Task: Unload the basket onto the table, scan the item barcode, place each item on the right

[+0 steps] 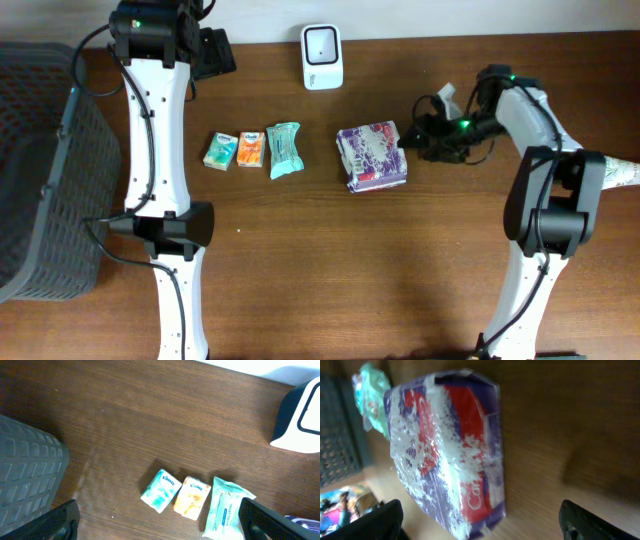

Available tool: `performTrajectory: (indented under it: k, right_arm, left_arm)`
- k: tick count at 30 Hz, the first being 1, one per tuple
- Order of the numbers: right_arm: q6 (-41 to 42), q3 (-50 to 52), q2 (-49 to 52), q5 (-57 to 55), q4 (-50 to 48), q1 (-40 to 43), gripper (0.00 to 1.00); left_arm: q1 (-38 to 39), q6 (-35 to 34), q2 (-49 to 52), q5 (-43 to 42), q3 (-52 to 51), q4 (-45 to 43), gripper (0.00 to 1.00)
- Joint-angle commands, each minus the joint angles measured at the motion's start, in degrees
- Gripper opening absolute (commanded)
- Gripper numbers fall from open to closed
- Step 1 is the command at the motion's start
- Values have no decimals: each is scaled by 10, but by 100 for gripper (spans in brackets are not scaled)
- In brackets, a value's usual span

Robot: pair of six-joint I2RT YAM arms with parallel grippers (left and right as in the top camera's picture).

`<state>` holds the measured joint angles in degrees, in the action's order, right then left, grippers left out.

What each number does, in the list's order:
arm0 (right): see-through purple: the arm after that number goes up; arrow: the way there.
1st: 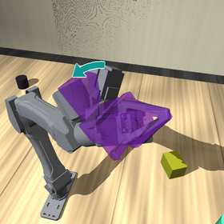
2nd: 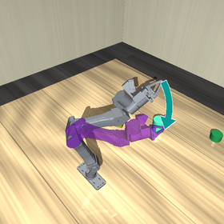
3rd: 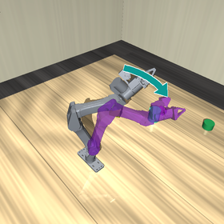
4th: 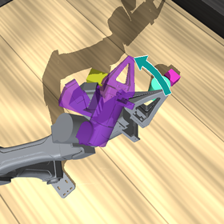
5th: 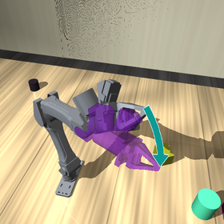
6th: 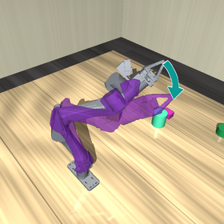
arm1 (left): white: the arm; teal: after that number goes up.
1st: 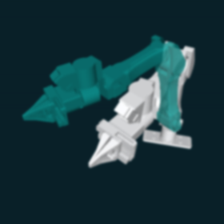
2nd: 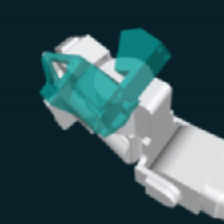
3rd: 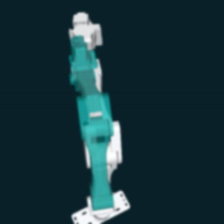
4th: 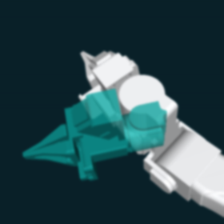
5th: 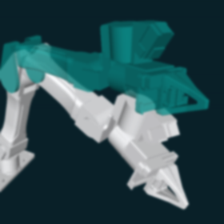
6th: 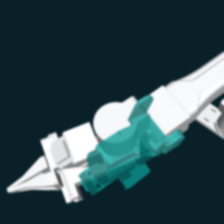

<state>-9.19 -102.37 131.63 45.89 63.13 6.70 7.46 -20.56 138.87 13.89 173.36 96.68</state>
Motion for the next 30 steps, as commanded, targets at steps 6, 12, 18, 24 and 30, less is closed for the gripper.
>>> performTrajectory:
  k: [6, 12, 18, 24, 30]
  right_arm:
    - [142, 50, 0, -20, -146, -113, 9]
    - [155, -81, -38, 96, -188, -129, 4]
    - [220, -104, -89, -20, -420, -141, 4]
    - [249, -104, -88, -201, -396, -184, 4]
    - [212, -104, -88, -731, -134, -262, 4]
  left_arm:
    - [-2, 3, -2, 0, 1, 0, 99]
    - [0, 3, -2, 0, 1, 0, 99]
    - [1, 3, -2, 0, 1, 0, 99]
    - [1, 3, -2, 0, 1, 0, 99]
    - [1, 3, -2, 0, 1, 0, 99]
